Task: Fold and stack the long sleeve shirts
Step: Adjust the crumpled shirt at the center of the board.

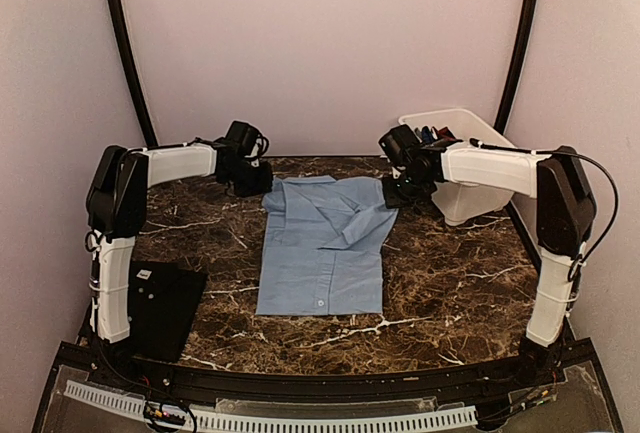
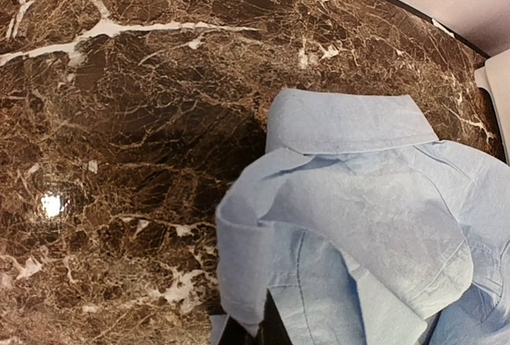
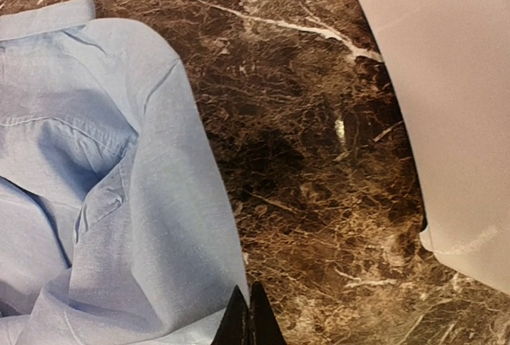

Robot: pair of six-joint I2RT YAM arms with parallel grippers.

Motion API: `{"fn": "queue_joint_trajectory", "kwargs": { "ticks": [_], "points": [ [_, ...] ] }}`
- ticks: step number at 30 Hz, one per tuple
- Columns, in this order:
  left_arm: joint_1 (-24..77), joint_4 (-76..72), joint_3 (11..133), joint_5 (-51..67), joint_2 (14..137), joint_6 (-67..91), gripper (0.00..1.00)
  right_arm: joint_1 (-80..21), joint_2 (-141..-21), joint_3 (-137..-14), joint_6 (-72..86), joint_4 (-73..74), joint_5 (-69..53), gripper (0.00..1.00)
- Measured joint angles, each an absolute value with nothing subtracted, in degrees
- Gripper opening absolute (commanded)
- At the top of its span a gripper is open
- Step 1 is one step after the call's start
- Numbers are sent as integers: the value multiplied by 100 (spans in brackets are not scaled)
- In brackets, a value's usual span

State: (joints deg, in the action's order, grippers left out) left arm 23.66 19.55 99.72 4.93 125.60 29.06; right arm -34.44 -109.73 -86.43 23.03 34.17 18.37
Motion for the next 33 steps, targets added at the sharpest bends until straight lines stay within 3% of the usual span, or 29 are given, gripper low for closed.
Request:
{"fn": "queue_joint_trajectory", "kwargs": {
  "ticks": [7, 10, 12, 13, 15, 17, 24, 33],
  "points": [
    [2331, 2040, 10486, 375, 12742, 2825, 1, -3334, -10973, -9166, 2064, 3691, 2383, 0],
    [2257, 2137, 11104, 408, 13069, 2805, 13, -3127, -11056, -9314, 1979, 3736, 2456, 1],
    [2202, 2303, 11601, 454, 13371, 2759, 32, -3048, -11196, -9404, 1946, 3752, 2462, 13],
    [2171, 2388, 11865, 489, 13555, 2766, 47, -3004, -11286, -9437, 1927, 3752, 2464, 24],
    [2145, 2515, 11985, 523, 13681, 2718, 63, -2965, -11434, -9448, 1885, 3787, 2432, 44],
    [2123, 2720, 11983, 543, 13705, 2687, 69, -2969, -11500, -9443, 1890, 3850, 2383, 53],
    [2137, 2923, 11542, 703, 13369, 2705, 69, -3164, -11382, -9415, 1874, 3951, 2320, 64],
    [2587, 2255, 9048, 1229, 11456, 2945, 63, -4252, -10165, -8302, 2086, 3642, 1894, 65]
  ]
}}
